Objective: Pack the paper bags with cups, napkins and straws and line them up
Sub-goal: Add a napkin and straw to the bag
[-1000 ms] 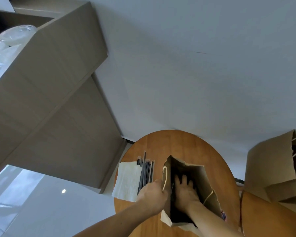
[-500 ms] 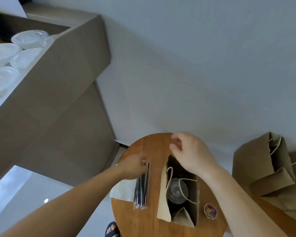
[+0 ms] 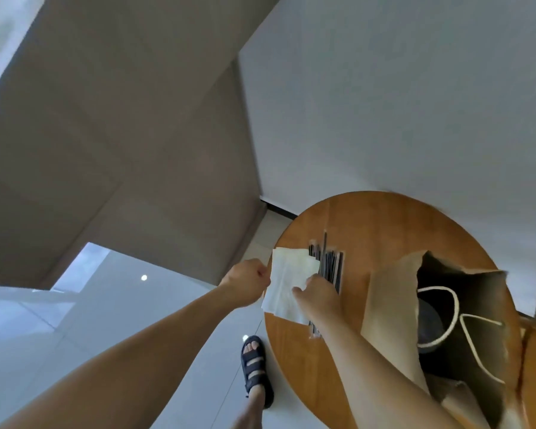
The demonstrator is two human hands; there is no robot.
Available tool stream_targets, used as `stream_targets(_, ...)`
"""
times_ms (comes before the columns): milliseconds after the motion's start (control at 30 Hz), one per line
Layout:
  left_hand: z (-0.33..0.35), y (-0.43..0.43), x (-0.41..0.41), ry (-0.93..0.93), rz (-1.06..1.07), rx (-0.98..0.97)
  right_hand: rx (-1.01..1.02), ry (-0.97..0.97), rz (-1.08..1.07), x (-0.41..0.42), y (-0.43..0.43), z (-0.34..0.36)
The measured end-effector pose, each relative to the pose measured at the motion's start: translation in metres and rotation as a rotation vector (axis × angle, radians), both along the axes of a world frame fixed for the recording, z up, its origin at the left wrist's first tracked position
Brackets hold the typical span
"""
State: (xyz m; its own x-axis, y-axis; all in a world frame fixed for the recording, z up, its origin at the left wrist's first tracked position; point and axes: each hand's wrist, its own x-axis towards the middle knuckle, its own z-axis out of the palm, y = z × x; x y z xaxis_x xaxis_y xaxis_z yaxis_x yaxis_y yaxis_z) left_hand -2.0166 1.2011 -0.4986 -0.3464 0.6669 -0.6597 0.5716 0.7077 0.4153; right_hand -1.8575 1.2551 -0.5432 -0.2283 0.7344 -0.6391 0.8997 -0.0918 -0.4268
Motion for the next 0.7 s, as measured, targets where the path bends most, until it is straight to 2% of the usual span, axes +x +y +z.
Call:
stream_targets(233, -0.038, -0.005, 0.004, -0.004, -0.022, -0.053, 0.009, -0.072, -0.084, 0.000, -0.012, -0.043)
stream_targets(400, -0.042, -0.006, 0.012, -0.034, -0.003, -0.036, 0.054, -0.050, -0.158, 0.001, -0.009, -0.057)
stream_targets(567, -0.044, -0.009, 0.016, -0.050, 0.019, -0.040, 0.130, -0.158, -0.151, -0.005, 0.000, -0.061)
stream_targets(700, -0.045, -0.011, 0.019, -0.055, 0.029, -0.039, 0.106, -0.108, -0.177, 0.003, 0.001, -0.067)
